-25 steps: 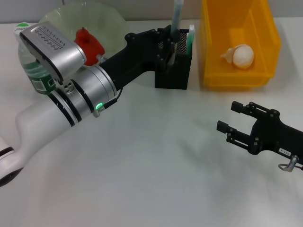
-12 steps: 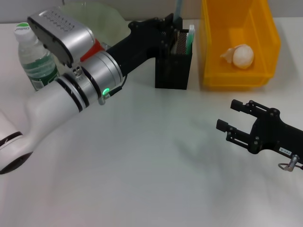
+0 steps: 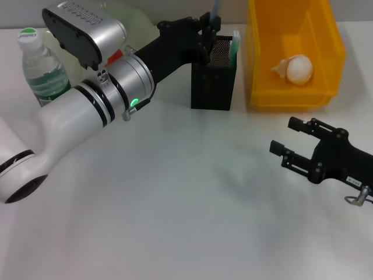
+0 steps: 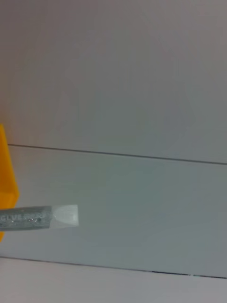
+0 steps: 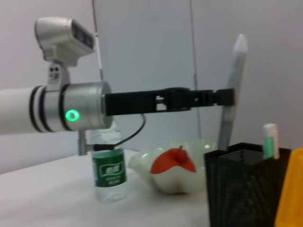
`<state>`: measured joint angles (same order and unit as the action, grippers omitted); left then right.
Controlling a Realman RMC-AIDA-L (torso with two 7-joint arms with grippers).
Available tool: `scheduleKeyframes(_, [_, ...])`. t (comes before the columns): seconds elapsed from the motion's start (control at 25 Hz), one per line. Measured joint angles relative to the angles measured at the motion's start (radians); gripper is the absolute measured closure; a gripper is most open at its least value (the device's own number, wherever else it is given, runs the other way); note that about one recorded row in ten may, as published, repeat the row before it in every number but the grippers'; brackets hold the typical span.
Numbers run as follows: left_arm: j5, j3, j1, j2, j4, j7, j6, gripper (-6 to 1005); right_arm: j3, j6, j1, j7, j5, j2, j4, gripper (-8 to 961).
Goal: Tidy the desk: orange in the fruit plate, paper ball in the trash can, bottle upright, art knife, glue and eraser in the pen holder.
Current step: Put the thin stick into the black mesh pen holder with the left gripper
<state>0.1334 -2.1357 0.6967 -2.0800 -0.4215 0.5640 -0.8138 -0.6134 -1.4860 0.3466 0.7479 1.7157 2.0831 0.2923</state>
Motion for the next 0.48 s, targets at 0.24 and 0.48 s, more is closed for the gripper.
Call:
scheduleKeyframes(0.24, [0.024,-0.002,0.001,0.000,0.004,-0.028,0.004,864,0.001,0.002,-0.004,-0.049,-0.047,0.000,-0.027,267])
scheduleKeyframes(0.48, [0.033,-0.003,0.001,0.000,0.005,-0.036,0.008,864,0.001,0.004,0.003,-0.050,-0.048,0.000,-0.031,267])
